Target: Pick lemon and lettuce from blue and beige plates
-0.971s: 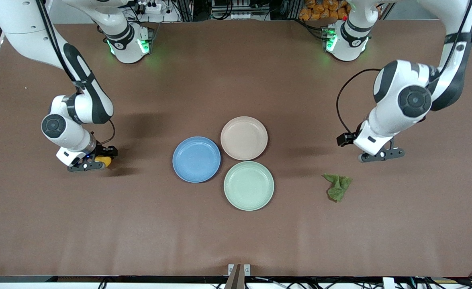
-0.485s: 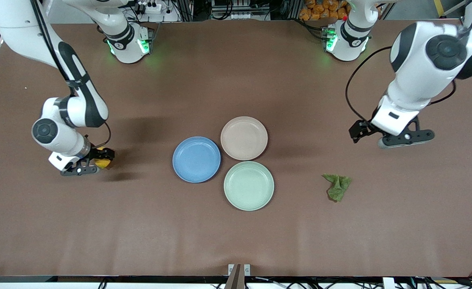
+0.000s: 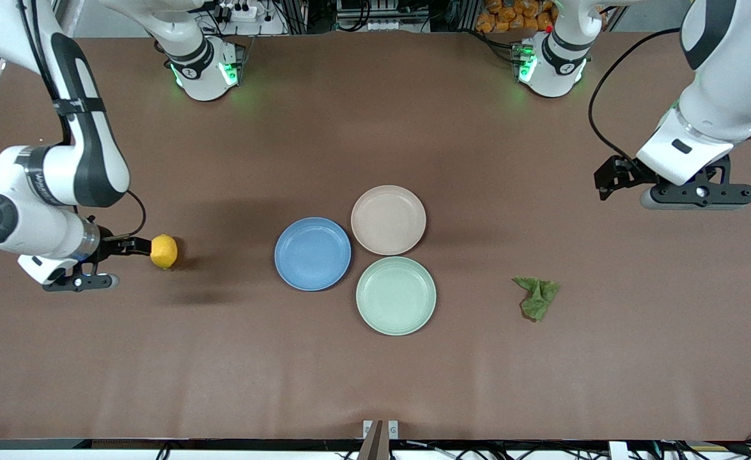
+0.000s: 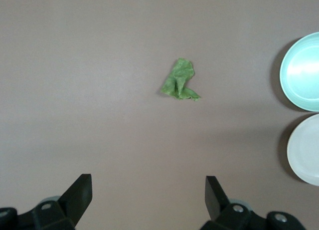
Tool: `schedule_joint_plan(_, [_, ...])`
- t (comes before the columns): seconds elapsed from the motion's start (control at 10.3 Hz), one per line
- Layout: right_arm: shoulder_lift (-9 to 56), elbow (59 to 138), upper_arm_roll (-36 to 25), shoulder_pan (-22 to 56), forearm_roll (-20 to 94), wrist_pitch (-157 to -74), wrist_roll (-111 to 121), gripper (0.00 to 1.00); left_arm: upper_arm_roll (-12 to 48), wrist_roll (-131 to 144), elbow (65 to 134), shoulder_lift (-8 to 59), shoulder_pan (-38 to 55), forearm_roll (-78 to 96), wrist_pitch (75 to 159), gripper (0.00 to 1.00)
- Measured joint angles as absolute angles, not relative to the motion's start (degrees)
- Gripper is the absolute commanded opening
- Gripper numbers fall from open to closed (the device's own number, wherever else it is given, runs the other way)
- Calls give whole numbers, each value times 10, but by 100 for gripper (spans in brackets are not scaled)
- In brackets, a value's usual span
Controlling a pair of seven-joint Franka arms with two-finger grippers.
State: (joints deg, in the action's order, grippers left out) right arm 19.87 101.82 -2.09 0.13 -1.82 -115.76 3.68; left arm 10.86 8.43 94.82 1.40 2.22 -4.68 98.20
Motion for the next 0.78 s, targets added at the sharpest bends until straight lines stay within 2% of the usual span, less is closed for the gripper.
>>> schedule_joint_plan(0.19, [183, 983, -21, 2, -9, -1144, 37, 100, 108, 59, 914, 13, 23, -23, 935, 100])
schedule_joint_plan(0.49, [173, 885, -29, 3, -6, -1006, 37, 100, 101, 55, 889, 4, 23, 12, 913, 100])
schedule_joint_plan(0.78, [148, 852, -59, 23, 4, -959, 37, 100, 87, 53, 886, -9, 23, 13, 902, 100])
